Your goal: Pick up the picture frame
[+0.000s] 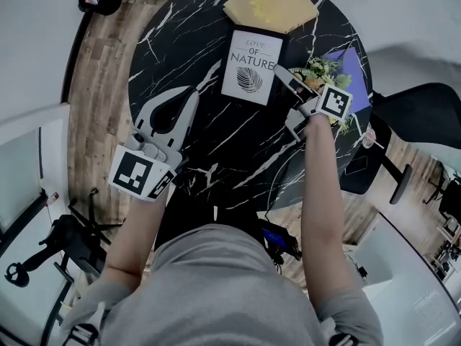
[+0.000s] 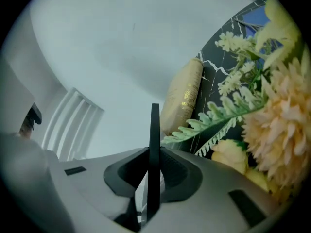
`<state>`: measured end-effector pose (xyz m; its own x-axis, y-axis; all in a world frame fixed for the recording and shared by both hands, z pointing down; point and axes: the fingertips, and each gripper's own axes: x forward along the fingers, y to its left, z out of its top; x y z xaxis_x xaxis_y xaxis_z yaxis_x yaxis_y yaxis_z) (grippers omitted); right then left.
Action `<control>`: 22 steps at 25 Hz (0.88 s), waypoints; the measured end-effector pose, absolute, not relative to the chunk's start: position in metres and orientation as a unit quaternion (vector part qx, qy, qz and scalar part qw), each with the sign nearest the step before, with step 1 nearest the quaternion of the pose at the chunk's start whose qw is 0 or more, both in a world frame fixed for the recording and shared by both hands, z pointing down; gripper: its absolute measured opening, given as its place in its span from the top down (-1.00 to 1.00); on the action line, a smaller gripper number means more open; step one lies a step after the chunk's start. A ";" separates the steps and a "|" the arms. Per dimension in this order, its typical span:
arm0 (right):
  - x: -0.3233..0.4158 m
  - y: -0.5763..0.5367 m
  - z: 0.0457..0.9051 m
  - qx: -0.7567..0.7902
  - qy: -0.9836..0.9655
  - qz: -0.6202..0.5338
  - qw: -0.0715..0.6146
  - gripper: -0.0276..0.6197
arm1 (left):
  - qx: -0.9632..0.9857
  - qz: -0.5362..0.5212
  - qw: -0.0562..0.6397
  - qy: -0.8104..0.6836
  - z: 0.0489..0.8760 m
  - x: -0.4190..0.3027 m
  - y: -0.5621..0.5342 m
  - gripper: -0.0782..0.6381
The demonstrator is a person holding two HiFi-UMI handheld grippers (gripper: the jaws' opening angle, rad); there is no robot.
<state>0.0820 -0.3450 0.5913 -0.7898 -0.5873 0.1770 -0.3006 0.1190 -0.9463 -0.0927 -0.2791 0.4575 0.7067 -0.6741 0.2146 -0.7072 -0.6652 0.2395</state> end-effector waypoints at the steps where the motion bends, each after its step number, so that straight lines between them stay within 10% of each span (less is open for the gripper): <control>1: 0.083 -0.344 0.588 -0.298 0.737 -0.592 0.132 0.65 | 0.911 0.054 0.153 -0.380 0.457 -0.093 -0.279 0.76; 22: 0.088 -0.319 0.497 -0.257 0.776 -0.536 0.209 0.65 | 0.909 0.038 0.117 -0.398 0.417 -0.105 -0.257 0.76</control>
